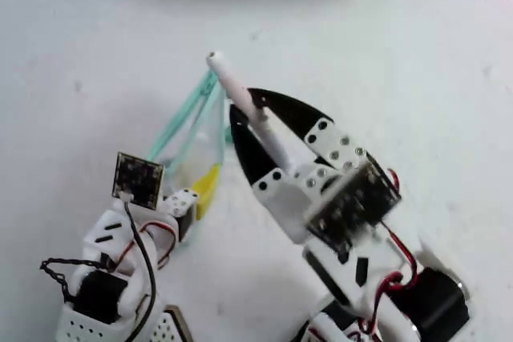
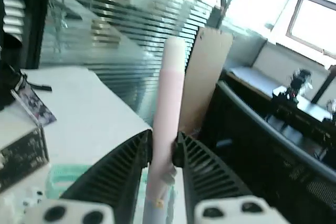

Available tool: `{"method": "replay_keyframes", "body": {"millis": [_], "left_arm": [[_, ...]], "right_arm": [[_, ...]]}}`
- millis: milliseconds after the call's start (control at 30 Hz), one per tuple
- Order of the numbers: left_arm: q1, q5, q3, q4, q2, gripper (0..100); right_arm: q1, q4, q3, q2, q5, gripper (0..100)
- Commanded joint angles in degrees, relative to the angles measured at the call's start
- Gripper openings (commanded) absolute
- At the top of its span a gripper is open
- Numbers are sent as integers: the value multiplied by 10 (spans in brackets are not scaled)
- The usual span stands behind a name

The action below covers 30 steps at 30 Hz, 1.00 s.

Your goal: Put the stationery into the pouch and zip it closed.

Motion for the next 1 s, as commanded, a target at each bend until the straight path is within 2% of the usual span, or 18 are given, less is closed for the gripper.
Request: {"method": "replay_keyframes", "body": {"millis": [0,233,333,433,600,967], "left_arm": [[15,-27,-4,-8,2,233],[39,-42,-3,-8,2,233],[42,-42,-3,-7,2,233],[38,-42,-3,-7,2,233],[41,-42,-3,-7,2,233],[42,-42,-2,-7,2,233]], "right_arm": [[-39,-69,-4,0,4,21],[-50,-145,-20,85,3,22],[-90,-167,-20,133,3,22],[-100,-176,-20,169,3,22],[-90,-181,-21,198,3,22],[-87,-268,-21,234,4,22]]}}
